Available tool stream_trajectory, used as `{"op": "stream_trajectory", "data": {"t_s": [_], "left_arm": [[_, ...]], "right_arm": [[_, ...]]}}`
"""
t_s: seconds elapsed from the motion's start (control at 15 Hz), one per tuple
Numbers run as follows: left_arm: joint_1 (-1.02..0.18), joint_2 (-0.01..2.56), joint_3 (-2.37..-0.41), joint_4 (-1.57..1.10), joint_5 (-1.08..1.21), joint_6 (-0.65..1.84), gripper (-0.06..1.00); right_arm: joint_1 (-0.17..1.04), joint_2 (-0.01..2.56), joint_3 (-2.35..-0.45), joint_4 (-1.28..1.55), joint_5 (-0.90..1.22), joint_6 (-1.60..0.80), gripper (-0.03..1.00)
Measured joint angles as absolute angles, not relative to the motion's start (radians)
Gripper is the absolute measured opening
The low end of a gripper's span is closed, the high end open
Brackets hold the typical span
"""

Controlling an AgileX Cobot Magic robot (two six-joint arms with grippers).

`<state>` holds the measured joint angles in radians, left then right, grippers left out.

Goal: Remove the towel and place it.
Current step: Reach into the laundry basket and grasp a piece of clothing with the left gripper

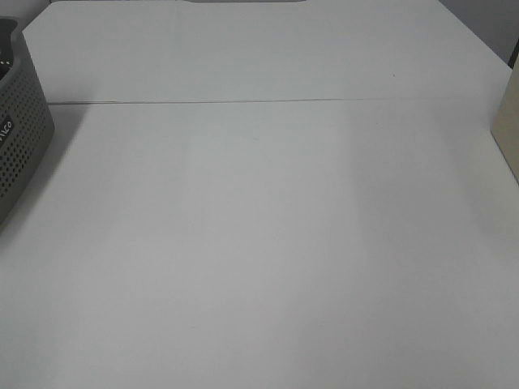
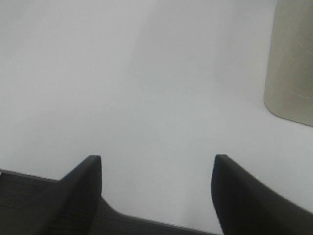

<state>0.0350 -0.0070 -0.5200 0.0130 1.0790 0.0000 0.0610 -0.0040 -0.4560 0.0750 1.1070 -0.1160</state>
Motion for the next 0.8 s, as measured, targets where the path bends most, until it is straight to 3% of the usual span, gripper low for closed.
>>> {"op": "stream_trajectory", "data": {"t_s": [0.8], "left_arm": [[0.035, -0.007, -0.52, -0.005, 1.079, -0.007, 0.99]], "right_arm": [[0.061, -0.004, -0.456, 0.075, 1.107, -0.116, 0.65]]}}
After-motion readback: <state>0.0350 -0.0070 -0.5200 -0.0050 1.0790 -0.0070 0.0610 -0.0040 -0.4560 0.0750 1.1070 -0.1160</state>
